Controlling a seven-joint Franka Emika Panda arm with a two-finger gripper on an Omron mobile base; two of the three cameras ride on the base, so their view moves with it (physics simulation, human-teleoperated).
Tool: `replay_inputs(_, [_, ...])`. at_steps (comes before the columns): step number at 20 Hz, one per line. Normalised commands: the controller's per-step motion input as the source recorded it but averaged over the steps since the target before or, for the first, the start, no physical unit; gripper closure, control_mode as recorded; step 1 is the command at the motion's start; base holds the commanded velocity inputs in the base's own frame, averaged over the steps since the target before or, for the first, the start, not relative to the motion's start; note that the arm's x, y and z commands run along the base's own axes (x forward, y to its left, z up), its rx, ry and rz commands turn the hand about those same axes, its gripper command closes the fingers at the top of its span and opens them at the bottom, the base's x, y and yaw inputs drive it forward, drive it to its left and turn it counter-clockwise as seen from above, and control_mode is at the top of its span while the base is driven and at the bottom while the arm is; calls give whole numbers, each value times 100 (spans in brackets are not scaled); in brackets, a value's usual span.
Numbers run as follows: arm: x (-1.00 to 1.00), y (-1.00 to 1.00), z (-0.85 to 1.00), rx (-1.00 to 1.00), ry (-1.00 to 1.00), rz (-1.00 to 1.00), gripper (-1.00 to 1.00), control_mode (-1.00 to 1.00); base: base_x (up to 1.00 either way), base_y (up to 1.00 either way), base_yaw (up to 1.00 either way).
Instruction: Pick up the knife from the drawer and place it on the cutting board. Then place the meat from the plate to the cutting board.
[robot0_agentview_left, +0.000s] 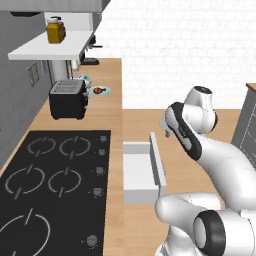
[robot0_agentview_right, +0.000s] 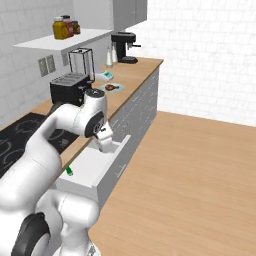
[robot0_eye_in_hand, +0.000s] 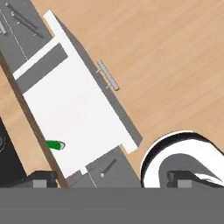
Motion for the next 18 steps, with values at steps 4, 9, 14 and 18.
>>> replay_inputs(4, [89, -3, -94, -4, 8, 32, -100, -100, 0, 0, 0])
replay_inputs(9, [81, 0, -83, -11, 15, 28, -100, -100, 0, 0, 0])
replay_inputs(14, [24, 0, -45, -8, 9, 15, -100, -100, 0, 0, 0])
replay_inputs(18, [17, 0, -53, -4, 5, 9, -100, -100, 0, 0, 0])
